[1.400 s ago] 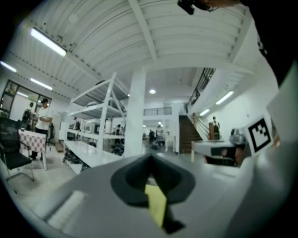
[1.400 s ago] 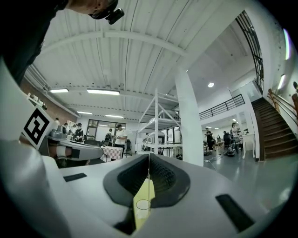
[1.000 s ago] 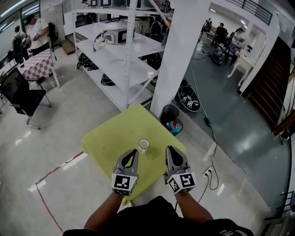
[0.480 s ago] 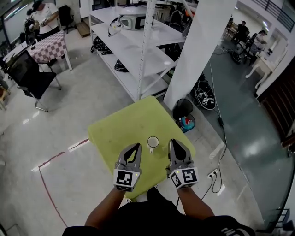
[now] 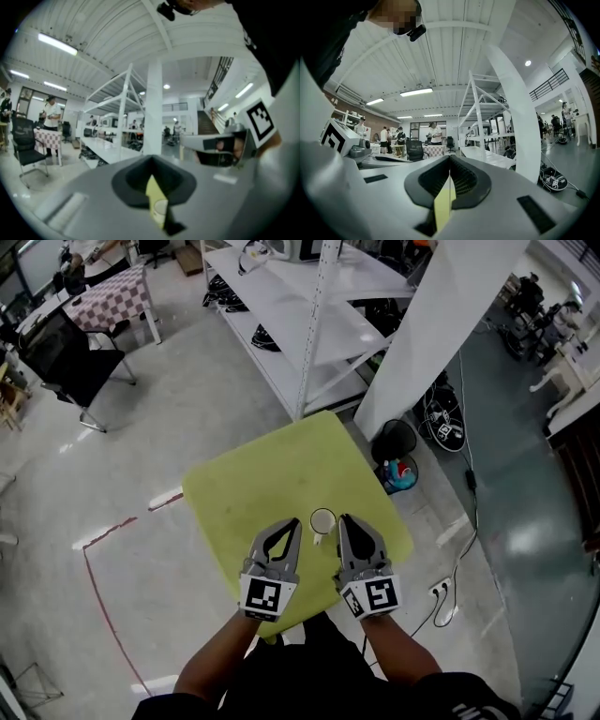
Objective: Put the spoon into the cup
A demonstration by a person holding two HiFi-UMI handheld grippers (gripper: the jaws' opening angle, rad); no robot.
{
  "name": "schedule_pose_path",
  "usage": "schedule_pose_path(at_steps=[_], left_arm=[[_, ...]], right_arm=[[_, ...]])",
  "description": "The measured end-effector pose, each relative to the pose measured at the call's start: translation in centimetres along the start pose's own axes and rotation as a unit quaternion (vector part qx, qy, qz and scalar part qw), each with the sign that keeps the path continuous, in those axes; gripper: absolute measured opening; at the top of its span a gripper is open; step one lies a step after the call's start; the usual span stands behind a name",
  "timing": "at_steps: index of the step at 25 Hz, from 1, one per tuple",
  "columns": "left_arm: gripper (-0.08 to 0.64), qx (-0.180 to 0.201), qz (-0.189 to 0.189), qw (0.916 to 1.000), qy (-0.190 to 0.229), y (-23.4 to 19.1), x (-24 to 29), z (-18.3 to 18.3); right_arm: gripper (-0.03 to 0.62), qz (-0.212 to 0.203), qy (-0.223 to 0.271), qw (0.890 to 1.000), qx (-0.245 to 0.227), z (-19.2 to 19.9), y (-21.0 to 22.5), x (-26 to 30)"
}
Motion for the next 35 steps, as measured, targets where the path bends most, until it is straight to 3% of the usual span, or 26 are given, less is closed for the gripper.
schedule_pose_path(at_steps=[4,12,21,27,35], left_arm=[[0.006,-0.010,-0.004,0.9996,-0.028,0.1,1.2,1.9],[0.006,-0.047,-0.029,0.9979,-0.032,0.1,2.3,4.3],[0.006,-0.046,-0.032,0.9970,-0.053,-0.3,3.4,6.8],[0.006,-0.057,-0.047,0.9926,-0.096,-1.7,3.5,8.8],[0.006,-0.065,-0.076,0.9909,-0.089,-3.5,3.6,9.7]], right_arm=[[0.011,0.000,-0.009,1.000,0.001,1.8,1.5,1.4],[0.011,0.004,-0.044,0.999,0.021,5.8,3.6,2.6],[0.011,-0.004,-0.063,0.998,0.021,8.8,5.0,4.8],[0.011,0.008,-0.082,0.996,0.020,11.2,5.9,5.6],[0.011,0.015,-0.106,0.994,0.013,13.1,6.9,5.7]])
Point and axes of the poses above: the fingertips, and each gripper's own axes: x forward along the fingers, y to its right, z out of its underside, the point moved 5 cm from there along -x, backward along the fingers, and after that the axes turned 13 degrees about x, right-handed, at the moved point
